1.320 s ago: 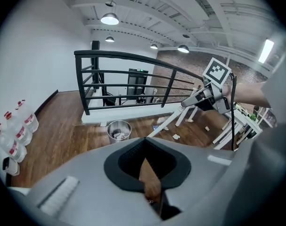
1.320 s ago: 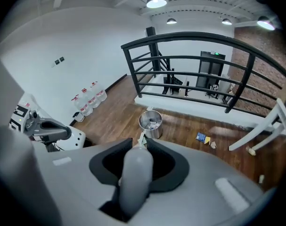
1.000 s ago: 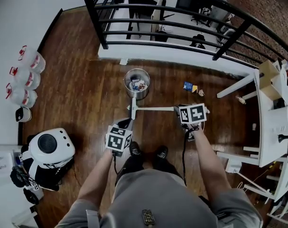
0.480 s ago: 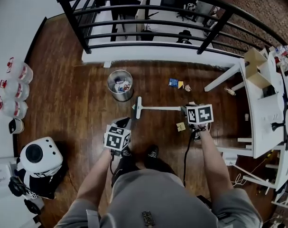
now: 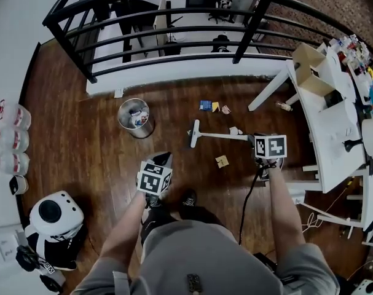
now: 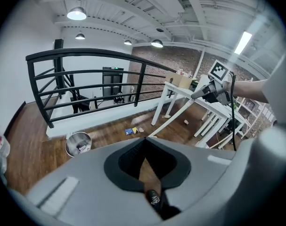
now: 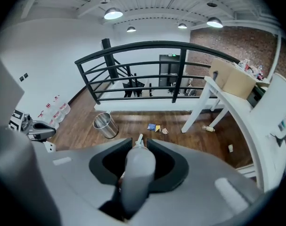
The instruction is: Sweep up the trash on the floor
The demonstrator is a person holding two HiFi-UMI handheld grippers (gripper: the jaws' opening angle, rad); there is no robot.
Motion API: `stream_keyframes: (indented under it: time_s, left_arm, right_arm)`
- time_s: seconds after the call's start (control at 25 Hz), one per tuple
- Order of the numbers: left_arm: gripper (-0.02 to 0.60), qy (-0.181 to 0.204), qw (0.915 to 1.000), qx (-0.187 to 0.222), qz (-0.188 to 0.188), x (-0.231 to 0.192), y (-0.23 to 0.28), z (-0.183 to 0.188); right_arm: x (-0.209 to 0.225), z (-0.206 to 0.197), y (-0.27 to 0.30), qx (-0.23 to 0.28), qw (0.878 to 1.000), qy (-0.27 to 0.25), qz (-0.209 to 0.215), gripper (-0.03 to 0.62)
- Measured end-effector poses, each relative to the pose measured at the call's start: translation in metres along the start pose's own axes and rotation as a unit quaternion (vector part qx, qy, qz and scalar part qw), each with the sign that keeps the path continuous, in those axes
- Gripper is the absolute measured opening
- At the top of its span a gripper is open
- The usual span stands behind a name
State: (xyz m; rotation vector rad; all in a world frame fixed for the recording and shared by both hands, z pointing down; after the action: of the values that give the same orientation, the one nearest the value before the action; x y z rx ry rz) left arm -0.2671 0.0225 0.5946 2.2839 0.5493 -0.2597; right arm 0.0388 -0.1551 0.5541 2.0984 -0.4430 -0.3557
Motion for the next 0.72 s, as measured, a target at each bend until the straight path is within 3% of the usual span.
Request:
stream_keyframes:
  time_s: [0.16, 0.36, 0.72]
  left_arm:
    - [0.006, 0.013, 0.9999, -0.007, -0.008, 0.01, 0.017, 0.013]
    - [0.006, 0.026, 0.9996, -0.003, -0.011, 0.013, 0.026, 0.029]
    - [0.006, 0.02, 0.9995, 0.022, 0.015, -0.052, -0.01, 0.041]
  right_arm:
    - [0.033, -0.004, -0.004, 0.003, 1.0, 0.018, -0.021, 0.097]
    - [0.041, 0.002, -0.008, 0.017, 0.999, 0.041, -0.016, 0.097]
    - [-0.027, 0.065, -0.003, 0.065, 0.998, 0.016, -0.001, 0.095]
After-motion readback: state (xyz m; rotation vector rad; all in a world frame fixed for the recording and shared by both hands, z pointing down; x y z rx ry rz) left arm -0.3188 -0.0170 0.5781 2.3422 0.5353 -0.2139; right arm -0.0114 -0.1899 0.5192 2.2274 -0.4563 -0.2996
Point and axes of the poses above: the fingertips, and each gripper's own axes: y forward along the fingers, x to its right, z out of its top, the point moved 5 cm from there along -y, backward along the fingers, and after that the axes turned 11 degrees about -z, right-handed, at the moved point
